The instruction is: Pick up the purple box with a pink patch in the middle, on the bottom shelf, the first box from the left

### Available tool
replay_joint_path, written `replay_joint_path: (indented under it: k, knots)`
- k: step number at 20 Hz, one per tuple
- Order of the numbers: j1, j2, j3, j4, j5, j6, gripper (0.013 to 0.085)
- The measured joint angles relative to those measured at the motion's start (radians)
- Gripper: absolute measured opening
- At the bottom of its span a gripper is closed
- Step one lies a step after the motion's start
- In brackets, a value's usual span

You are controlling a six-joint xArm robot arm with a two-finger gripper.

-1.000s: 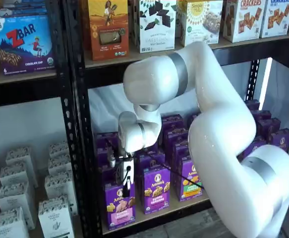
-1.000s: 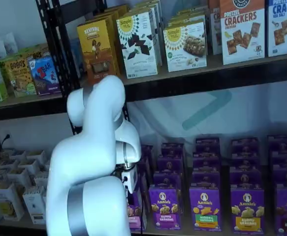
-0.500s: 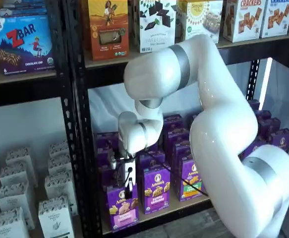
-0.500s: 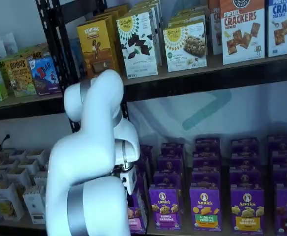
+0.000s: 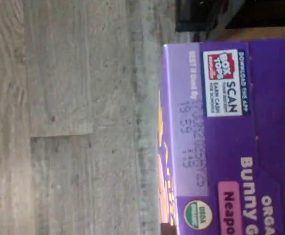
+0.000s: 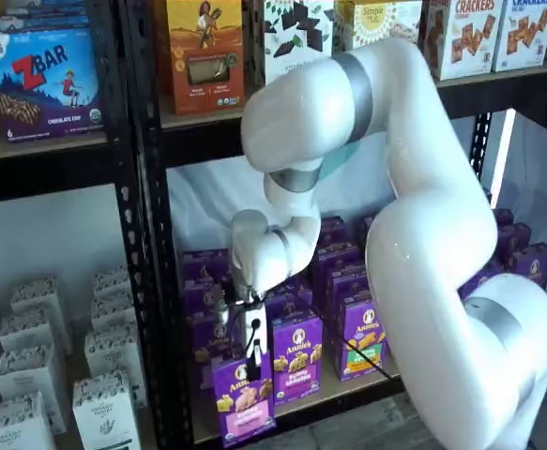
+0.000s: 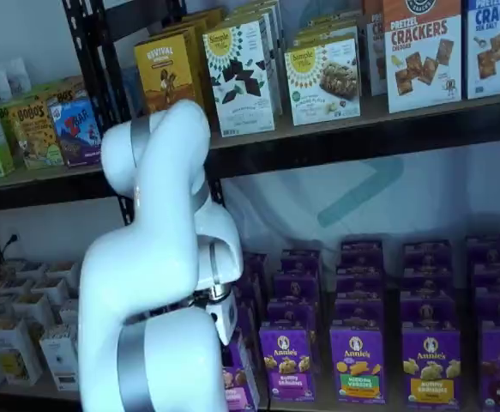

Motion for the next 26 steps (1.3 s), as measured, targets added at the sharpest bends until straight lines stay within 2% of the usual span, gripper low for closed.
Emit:
replay_joint_path:
  k: [3,10,13,20,26]
  knots:
    - [0.000,-0.054,0.064,-0.020,-0.004,0.019,0.0330]
    - [-0.012,-0.205,0.225,-0.020,-0.035,0.006,0.0330]
    - [-0.019,-0.269,0.281,-0.046,-0.038,0.024,0.0330]
    - [-0.020,-0.383,0.359,0.018,-0.023,-0.036,0.0330]
    - [-0.018,-0.442,0.390,0.008,-0.002,-0.025,0.0330]
